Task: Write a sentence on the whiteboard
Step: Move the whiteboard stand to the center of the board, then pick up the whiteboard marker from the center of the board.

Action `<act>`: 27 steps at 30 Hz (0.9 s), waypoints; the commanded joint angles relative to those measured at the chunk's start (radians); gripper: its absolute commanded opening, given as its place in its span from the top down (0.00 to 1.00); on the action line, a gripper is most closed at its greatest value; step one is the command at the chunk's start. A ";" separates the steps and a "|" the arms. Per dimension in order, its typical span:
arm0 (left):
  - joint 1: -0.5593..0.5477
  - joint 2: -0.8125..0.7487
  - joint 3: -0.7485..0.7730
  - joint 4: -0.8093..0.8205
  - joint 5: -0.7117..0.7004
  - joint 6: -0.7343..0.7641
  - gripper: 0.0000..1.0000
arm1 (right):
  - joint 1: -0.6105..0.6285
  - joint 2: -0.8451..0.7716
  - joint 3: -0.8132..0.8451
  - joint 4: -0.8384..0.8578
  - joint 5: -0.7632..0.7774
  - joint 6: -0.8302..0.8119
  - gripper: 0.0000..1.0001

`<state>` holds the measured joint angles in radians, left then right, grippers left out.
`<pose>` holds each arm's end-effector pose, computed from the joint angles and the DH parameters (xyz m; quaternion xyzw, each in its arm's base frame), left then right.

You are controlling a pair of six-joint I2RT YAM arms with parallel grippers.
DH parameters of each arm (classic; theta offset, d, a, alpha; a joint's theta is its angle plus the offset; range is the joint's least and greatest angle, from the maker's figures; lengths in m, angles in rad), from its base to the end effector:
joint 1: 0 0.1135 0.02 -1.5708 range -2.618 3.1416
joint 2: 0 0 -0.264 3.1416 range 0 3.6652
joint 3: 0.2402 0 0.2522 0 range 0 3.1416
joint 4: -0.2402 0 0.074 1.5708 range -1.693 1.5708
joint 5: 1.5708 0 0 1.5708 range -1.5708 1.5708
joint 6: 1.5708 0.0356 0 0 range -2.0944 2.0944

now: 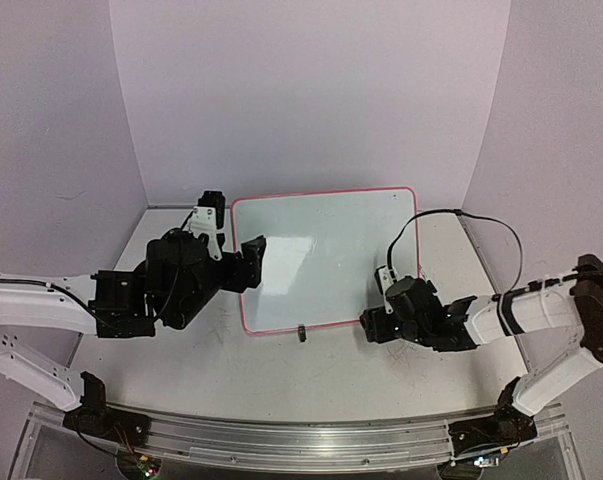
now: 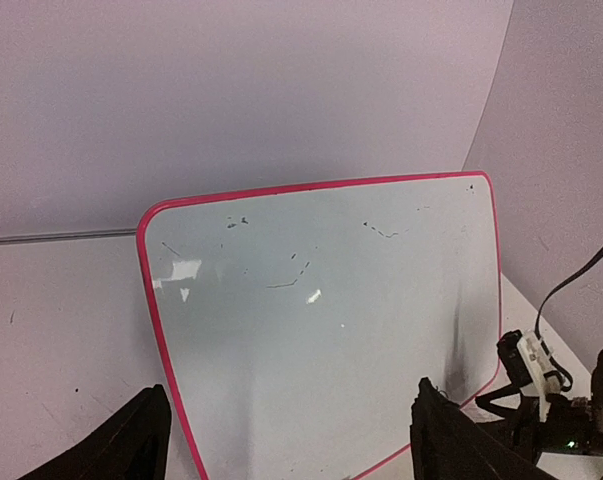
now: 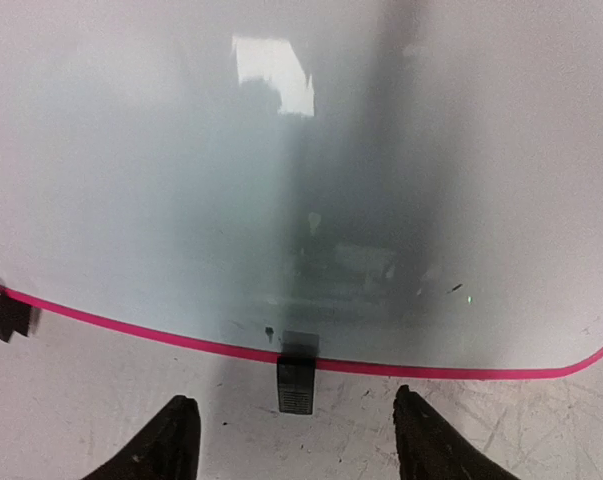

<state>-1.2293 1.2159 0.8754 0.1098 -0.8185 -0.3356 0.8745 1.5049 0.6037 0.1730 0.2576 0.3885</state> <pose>0.1166 -0.2503 0.3133 0.0879 0.7552 -0.1805 0.6239 0.1882 0.2110 0.1499 -0.1668 0.8911 0.1448 0.3965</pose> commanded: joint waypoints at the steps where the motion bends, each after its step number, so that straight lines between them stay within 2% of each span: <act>1: 0.004 -0.002 0.061 0.027 0.026 0.014 0.16 | -0.001 -0.242 0.000 -0.070 0.041 -0.028 0.28; 3: 0.004 -0.005 0.063 0.027 0.024 0.016 0.16 | -0.008 -0.379 0.001 -0.126 0.108 -0.041 0.24; 5: 0.005 -0.006 0.065 0.027 0.023 0.021 0.15 | -0.070 -0.477 0.029 -0.198 0.167 -0.043 0.23; 9: 0.005 0.000 0.076 0.027 0.026 0.026 0.15 | -0.311 -0.586 0.094 -0.302 0.135 -0.057 0.24; 12: 0.004 0.008 0.086 0.026 0.049 0.031 0.15 | -0.521 -0.549 0.145 -0.345 0.019 -0.056 0.24; 15: 0.004 0.007 0.088 0.025 0.085 0.030 0.15 | -0.741 -0.431 0.190 -0.363 -0.184 -0.046 0.24; 17: 0.004 0.000 0.083 0.025 0.100 0.023 0.15 | -0.826 -0.305 0.238 -0.364 -0.300 -0.061 0.25; 21: 0.004 -0.016 0.074 0.024 0.128 0.008 0.14 | -0.847 0.000 0.413 -0.410 -0.367 -0.094 0.32; 27: 0.004 -0.036 0.072 0.009 0.175 -0.003 0.14 | -0.847 0.363 0.752 -0.549 -0.418 -0.189 0.40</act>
<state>-1.2293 1.2159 0.9180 0.1105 -0.6852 -0.3228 0.0240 1.7345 1.1683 -0.2595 -0.0892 0.2794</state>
